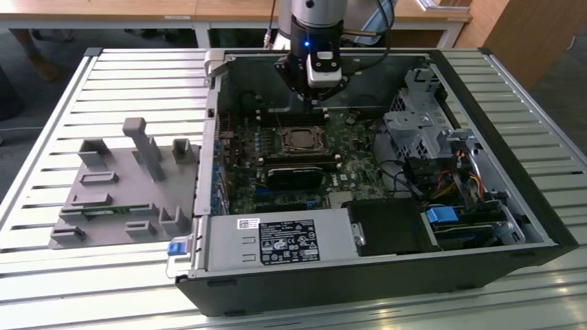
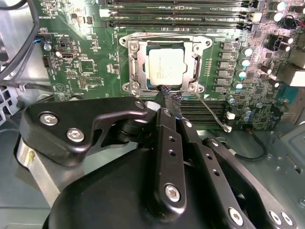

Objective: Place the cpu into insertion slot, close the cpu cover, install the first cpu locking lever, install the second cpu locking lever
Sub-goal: 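Install the first cpu locking lever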

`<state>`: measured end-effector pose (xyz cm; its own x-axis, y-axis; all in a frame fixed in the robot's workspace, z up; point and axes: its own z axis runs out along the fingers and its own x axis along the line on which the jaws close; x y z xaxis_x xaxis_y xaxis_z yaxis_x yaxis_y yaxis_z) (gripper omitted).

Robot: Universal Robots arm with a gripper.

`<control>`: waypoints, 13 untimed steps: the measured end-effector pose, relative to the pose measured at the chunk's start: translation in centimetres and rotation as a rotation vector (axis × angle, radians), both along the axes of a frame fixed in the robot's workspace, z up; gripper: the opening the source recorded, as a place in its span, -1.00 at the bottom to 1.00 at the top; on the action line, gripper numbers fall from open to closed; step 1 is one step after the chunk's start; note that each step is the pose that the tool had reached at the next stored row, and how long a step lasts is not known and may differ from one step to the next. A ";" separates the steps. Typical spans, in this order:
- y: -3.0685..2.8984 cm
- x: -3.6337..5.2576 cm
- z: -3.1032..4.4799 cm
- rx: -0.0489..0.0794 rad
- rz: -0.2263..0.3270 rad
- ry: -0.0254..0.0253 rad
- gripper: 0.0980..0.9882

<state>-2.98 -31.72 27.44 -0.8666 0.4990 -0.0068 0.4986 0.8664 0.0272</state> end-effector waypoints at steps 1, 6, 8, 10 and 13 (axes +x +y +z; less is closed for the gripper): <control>0.00 0.00 0.00 0.000 0.003 0.0000 -0.98; 0.00 0.00 0.00 0.000 0.019 0.0000 -0.98; 0.00 0.00 0.00 0.000 0.026 0.0000 -0.98; 0.00 0.00 0.00 0.000 0.032 0.0000 -0.98; 0.00 -0.01 0.00 0.000 0.041 0.0000 -0.98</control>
<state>-2.99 -31.72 27.44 -0.8864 0.4629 -0.0068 0.4626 0.8861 0.0271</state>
